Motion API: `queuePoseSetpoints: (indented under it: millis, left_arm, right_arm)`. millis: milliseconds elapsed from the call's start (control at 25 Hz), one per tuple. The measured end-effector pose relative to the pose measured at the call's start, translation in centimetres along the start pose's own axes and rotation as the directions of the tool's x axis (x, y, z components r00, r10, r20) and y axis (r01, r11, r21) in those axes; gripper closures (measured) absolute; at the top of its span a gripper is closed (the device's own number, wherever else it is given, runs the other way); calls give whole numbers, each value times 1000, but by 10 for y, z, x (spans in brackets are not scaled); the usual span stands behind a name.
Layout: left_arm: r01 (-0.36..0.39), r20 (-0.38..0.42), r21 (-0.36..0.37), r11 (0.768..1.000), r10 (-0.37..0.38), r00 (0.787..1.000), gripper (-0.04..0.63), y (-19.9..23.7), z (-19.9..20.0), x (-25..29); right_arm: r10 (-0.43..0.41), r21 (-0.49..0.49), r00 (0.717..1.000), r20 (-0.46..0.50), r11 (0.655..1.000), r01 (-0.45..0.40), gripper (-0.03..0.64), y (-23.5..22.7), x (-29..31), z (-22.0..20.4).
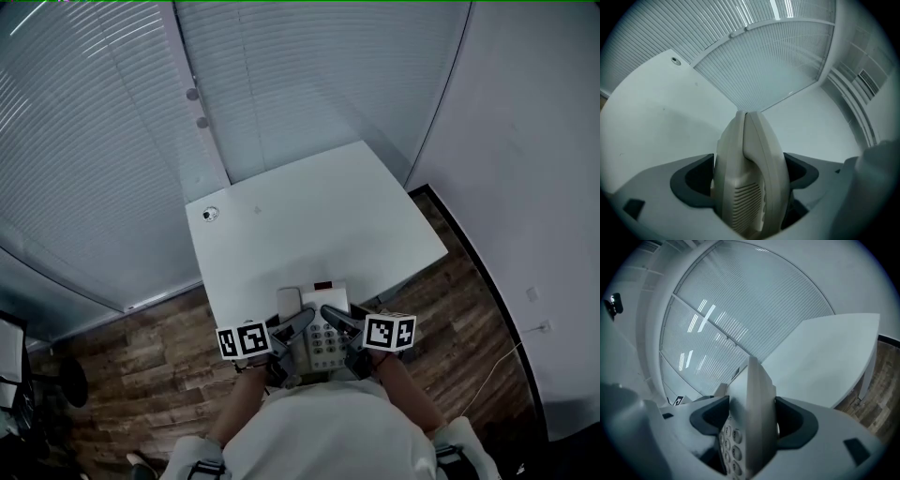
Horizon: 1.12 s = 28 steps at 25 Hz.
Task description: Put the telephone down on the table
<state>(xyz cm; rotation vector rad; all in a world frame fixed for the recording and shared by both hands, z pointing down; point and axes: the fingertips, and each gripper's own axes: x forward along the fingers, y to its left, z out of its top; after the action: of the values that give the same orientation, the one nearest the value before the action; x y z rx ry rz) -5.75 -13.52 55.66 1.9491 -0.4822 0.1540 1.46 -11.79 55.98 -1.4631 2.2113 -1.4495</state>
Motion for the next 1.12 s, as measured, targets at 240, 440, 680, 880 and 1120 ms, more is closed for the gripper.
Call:
queuePoseSetpoints:
  millis: [240, 440, 680, 880, 1120]
  left_arm:
    - [-33, 51, -32, 999, 35, 998, 169, -3, 23, 23]
    - [-59, 109, -55, 997, 65, 992, 169, -3, 36, 37]
    - [-84, 168, -79, 993, 96, 981, 169, -5, 49, 51]
    - [-105, 207, -99, 990, 124, 970, 169, 2, 62, 62]
    - [-121, 246, -119, 986, 147, 958, 169, 6, 70, 74]
  right_arm:
    - [34, -16, 998, -58, 999, -35, 302, -11, 11, 34]
    - [68, -40, 992, -108, 997, -73, 301, -20, 19, 54]
    - [103, -63, 982, -161, 991, -115, 302, -28, 27, 75]
    - [125, -70, 972, -199, 987, -142, 302, -37, 41, 89]
    - [149, -84, 960, -237, 981, -173, 302, -46, 50, 102]
